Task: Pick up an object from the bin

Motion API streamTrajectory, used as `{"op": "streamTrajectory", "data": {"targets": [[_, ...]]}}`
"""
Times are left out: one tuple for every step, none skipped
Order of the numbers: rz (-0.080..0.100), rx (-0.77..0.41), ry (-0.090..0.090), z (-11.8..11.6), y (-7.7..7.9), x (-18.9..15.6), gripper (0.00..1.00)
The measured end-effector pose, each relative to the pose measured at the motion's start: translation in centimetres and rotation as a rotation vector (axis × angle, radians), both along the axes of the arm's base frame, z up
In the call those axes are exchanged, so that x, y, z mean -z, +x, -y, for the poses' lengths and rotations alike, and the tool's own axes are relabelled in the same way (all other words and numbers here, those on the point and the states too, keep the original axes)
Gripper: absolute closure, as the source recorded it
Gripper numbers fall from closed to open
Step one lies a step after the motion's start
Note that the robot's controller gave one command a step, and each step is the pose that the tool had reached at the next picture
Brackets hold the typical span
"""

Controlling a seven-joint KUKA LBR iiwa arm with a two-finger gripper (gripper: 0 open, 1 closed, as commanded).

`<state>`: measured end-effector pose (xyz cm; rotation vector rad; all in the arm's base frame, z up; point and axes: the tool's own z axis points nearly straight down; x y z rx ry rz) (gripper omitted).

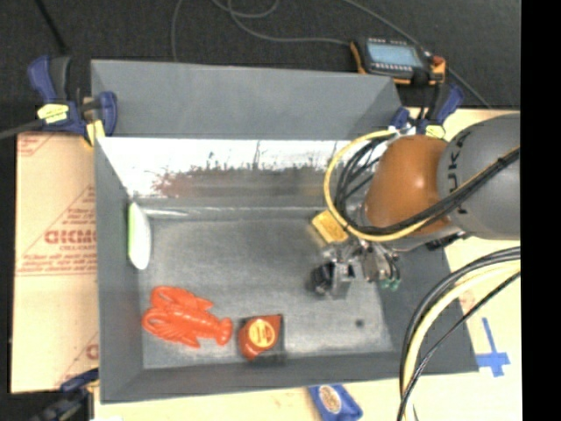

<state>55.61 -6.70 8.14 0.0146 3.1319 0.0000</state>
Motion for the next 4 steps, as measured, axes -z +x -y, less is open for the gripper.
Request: {"op": "streamTrajectory", "data": {"targets": [[0.000, 0.000, 0.000, 0.0, 0.0, 0.0, 1.00], [-0.004, 0.006, 0.000, 1.7, 1.6, -0.2, 1.00], [0.006, 0.012, -0.002, 2.4, 2.0, 0.0, 1.00], [0.001, 0.002, -0.004, 1.4, 2.9, 0.2, 1.00]]}}
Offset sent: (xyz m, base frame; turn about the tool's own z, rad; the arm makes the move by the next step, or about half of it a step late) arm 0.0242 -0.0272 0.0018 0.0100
